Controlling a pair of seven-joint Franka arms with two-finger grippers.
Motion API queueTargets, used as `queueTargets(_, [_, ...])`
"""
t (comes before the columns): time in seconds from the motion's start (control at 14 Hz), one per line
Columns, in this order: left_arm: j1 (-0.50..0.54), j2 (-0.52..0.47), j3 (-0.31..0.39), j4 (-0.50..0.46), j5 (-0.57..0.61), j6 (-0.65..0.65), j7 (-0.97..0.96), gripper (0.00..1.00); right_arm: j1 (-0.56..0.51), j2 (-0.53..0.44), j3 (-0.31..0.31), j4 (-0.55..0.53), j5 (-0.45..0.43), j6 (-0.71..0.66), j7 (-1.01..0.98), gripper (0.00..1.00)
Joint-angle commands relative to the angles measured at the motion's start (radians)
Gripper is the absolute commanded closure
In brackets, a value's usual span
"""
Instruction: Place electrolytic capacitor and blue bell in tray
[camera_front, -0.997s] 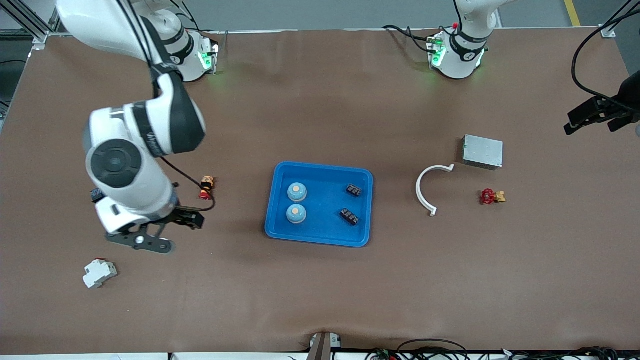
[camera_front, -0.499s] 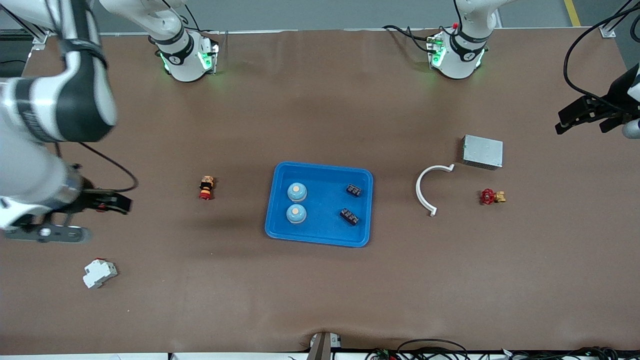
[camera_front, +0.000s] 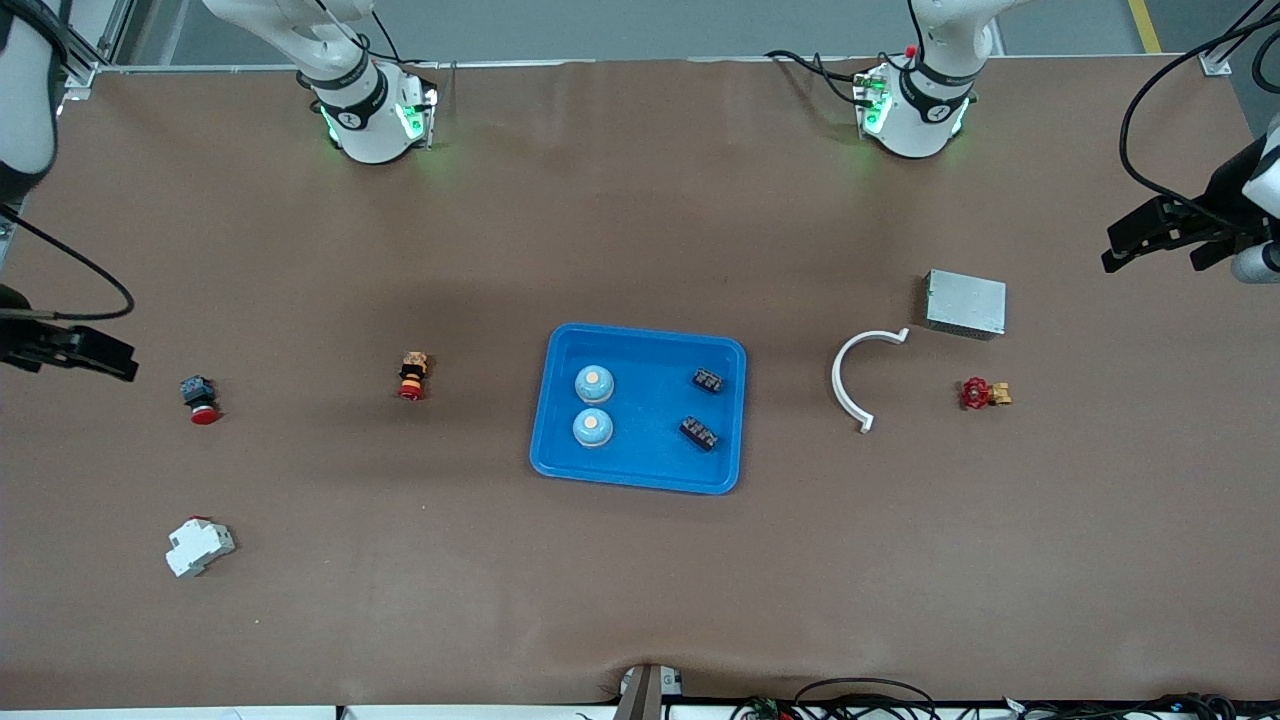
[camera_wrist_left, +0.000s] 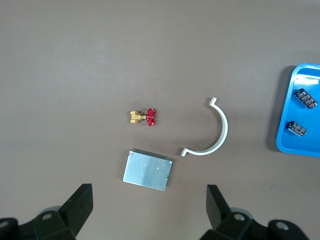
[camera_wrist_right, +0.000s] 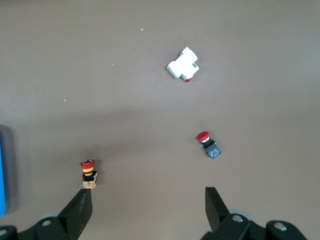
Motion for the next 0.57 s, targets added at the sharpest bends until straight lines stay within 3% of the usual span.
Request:
queueTargets(0.0, [-0.022, 0.018, 0.006, 0.037, -0.008, -0.021, -0.003, 0.00, -0.035, -0.141, 0.019, -0.149, 0.043, 0.010, -0.002, 0.00])
queueTargets(0.21, [-0.083, 0.018, 0.060, 0.037, -0.007, -0.021, -0.001, 0.00, -0.085, -0.222, 0.019, -0.226, 0.123, 0.009, -0.005, 0.00])
queueTargets(0.5, [-0.201, 0.022, 0.180, 0.037, -0.008, -0.021, -0.001, 0.00, -0.087, -0.297, 0.017, -0.298, 0.125, 0.018, -0.005, 0.00])
